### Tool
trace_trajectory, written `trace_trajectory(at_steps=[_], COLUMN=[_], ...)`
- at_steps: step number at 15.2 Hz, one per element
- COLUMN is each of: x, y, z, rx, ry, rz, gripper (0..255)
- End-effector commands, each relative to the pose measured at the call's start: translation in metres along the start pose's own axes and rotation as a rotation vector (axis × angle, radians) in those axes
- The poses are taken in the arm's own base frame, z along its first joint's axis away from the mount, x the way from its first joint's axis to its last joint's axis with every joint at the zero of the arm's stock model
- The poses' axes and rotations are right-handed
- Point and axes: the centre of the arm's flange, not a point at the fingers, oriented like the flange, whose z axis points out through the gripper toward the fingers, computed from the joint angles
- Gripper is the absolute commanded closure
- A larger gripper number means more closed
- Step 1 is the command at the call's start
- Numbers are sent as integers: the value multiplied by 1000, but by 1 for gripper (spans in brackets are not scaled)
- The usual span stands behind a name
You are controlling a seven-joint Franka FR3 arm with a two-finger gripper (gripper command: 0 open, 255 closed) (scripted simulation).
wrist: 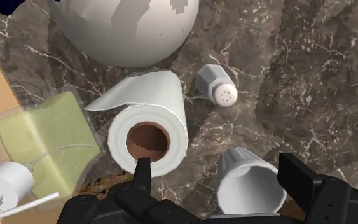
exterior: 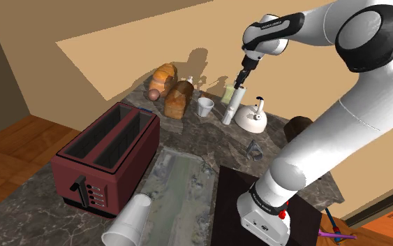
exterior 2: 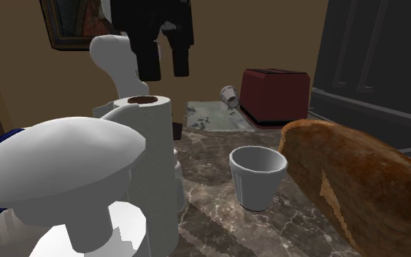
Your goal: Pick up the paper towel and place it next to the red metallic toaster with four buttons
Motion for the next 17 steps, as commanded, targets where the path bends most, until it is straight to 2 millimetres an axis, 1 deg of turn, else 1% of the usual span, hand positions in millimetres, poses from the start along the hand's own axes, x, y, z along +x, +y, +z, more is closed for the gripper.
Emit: trace_trajectory(at_steps=[1,2,3,11,17], x=[1,1,2,2,2], y=[25,38,43,44,44], z=[6,9,10,50,50], rx=[-10,-14,-16,-16,-16], ry=[2,3,3,3,3], rz=[-5,-7,-8,-8,-8], gripper=[0,0,0,0,0])
